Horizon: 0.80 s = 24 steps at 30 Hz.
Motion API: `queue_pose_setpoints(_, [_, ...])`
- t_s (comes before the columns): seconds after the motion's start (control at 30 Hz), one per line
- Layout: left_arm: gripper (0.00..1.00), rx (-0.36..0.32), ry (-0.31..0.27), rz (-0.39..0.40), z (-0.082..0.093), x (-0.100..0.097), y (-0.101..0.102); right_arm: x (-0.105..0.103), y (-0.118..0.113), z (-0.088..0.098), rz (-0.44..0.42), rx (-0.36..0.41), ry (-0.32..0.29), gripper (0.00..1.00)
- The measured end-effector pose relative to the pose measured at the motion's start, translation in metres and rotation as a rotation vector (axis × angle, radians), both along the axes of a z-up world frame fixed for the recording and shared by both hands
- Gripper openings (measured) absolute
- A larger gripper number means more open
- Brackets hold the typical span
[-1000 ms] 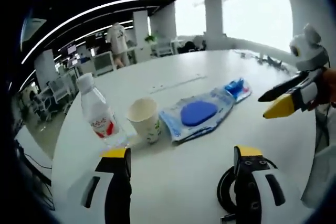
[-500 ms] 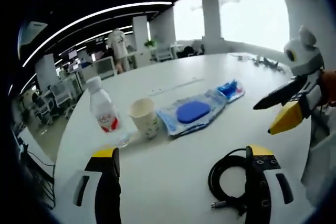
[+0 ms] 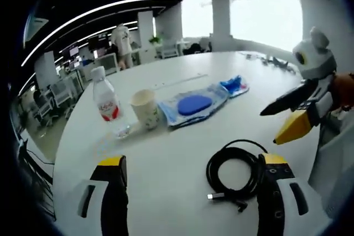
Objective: Arrange the tabletop items into an orderly group along one side of the table until the central work area is clear of visible clutter.
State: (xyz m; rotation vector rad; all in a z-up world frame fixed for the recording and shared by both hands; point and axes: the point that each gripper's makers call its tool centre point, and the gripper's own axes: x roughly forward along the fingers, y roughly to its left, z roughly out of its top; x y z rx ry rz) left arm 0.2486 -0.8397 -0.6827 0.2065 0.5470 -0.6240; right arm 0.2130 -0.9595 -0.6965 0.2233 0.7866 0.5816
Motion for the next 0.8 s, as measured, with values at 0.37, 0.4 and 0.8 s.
queue_pose_setpoints(0.37, [0.89, -0.047, 0.078, 0.054, -0.019, -0.016, 0.004, -0.012, 0.007, -0.018, -0.004, -0.005, 0.024, 0.6])
queue_pose_setpoints(0.4, [0.87, -0.056, 0.085, 0.064, -0.021, -0.018, 0.004, -0.013, 0.008, -0.019, -0.011, -0.002, 0.025, 0.59])
queue_pose_setpoints(0.8, [0.68, -0.171, 0.185, 0.174, -0.039, -0.028, 0.004, -0.015, 0.016, -0.033, -0.06, 0.024, 0.053, 0.32])
